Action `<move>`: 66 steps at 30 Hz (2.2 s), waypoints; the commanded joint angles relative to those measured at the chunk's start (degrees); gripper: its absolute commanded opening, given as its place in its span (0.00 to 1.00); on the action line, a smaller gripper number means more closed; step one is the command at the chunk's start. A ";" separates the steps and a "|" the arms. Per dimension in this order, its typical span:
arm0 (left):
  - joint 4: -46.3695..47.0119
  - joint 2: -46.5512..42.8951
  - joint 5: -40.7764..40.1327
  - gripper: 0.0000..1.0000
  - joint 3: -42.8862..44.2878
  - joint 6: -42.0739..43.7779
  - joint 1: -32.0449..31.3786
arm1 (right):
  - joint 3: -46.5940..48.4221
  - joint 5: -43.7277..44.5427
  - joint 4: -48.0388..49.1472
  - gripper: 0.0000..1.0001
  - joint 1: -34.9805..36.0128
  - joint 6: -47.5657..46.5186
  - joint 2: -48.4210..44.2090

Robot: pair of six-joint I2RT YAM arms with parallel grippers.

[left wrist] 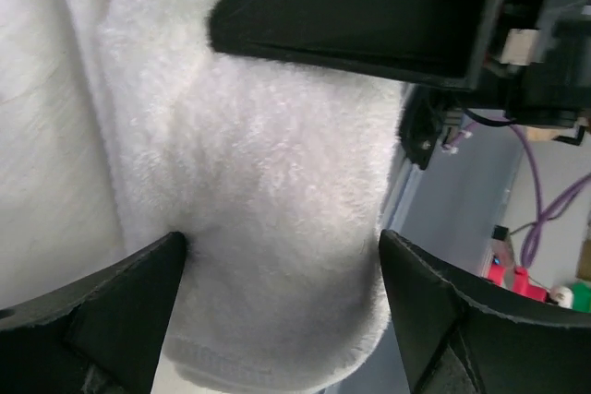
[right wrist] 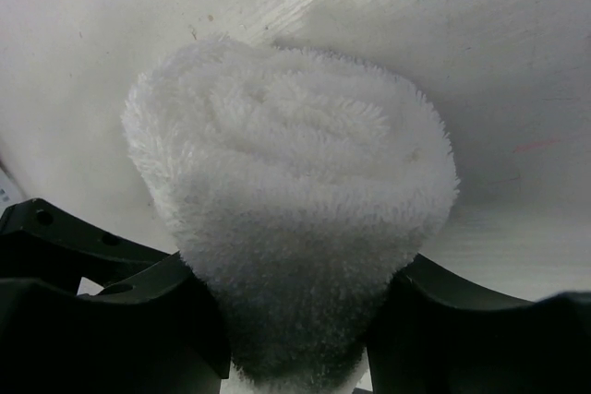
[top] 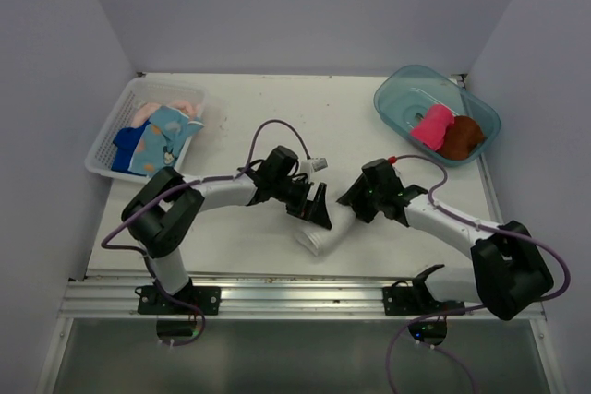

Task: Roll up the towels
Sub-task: Roll the towel

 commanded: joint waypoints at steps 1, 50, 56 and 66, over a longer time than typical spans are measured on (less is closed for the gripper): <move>-15.06 -1.33 -8.08 0.90 2.01 5.81 -0.32 | 2.98 3.33 -6.97 0.39 0.01 0.09 1.54; -19.50 -6.17 -40.38 0.54 7.31 16.82 -18.88 | 8.79 0.70 -14.90 0.98 0.01 -1.94 0.67; -14.50 -6.26 -27.54 0.54 3.27 14.01 -13.60 | 5.80 -0.27 -10.69 0.98 0.02 -1.58 1.28; -10.45 -3.72 -13.57 0.52 1.86 11.02 -8.77 | 4.74 -2.47 -4.44 0.98 0.10 -2.55 3.48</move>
